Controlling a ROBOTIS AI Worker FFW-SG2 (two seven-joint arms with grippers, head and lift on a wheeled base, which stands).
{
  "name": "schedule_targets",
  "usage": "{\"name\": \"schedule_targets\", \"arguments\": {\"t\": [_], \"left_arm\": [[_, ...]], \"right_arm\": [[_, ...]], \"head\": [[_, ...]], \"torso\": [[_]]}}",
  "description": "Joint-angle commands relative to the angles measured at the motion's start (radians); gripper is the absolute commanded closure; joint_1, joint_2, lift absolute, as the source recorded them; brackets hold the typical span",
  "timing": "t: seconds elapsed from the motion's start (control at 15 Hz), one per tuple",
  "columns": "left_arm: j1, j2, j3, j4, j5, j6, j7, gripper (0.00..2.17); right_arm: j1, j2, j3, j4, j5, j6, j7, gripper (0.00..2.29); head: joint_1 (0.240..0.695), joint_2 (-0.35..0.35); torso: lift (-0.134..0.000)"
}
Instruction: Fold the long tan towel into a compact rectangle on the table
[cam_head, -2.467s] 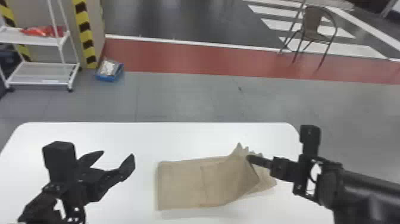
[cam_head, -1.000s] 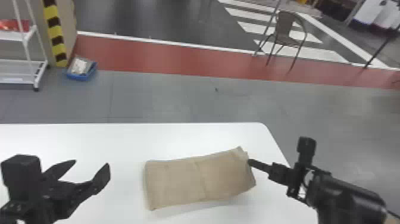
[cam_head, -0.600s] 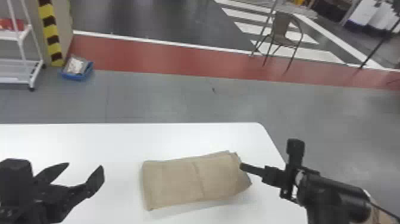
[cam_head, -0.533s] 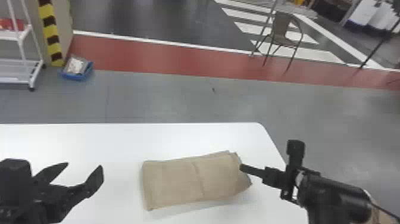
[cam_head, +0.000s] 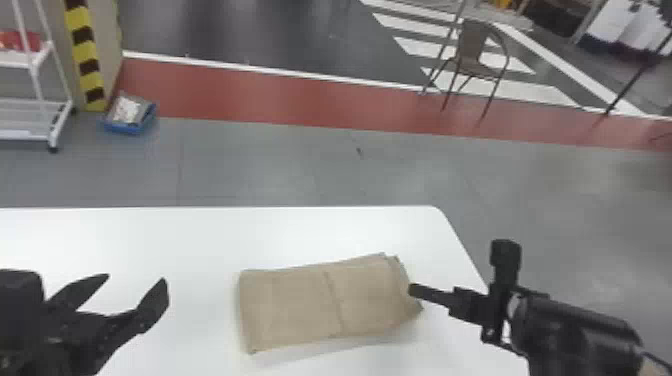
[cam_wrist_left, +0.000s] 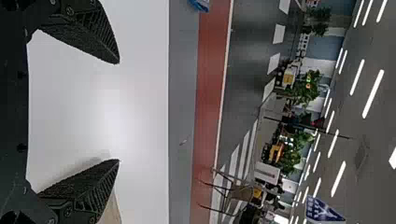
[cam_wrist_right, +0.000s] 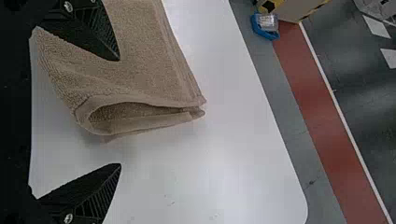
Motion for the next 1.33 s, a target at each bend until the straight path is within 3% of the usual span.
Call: {"name": "schedule_targets", "arguments": {"t": [0.0,0.33,0.47,0.8,0.93,1.27], "left_arm": [[0.000,0.000,0.008,0.002,0.002,0.000,-0.002,0.14],[-0.002,0.000,0.022,0.005,0.002,-0.003,-0.014,0.14],[-0.005,0.000,0.025,0.011,0.002,-0.003,-0.014,0.14],[-0.015,0.000,0.046,0.031,0.002,-0.006,-0.020,0.14],[-0.021,0.002,0.052,0.035,0.002,-0.006,-0.021,0.14],[-0.037,0.002,0.058,0.060,0.002,-0.006,-0.021,0.14]], "right_arm": [[0.011,0.007,0.027,0.006,0.024,-0.004,-0.002,0.09],[-0.045,0.007,0.009,0.026,0.001,-0.010,-0.037,0.09],[-0.123,0.001,-0.002,0.106,0.018,-0.017,-0.040,0.10],[-0.272,-0.013,0.029,0.349,0.147,-0.179,-0.104,0.17],[-0.318,-0.024,0.039,0.446,0.164,-0.253,-0.135,0.21],[-0.336,-0.028,0.118,0.515,0.213,-0.308,-0.158,0.21]], "head": [[0.695,-0.350],[0.695,-0.350],[0.695,-0.346],[0.695,-0.341],[0.695,-0.335],[0.695,-0.314]], "torso": [[0.000],[0.000],[0.000],[0.000],[0.000],[0.000]]}}
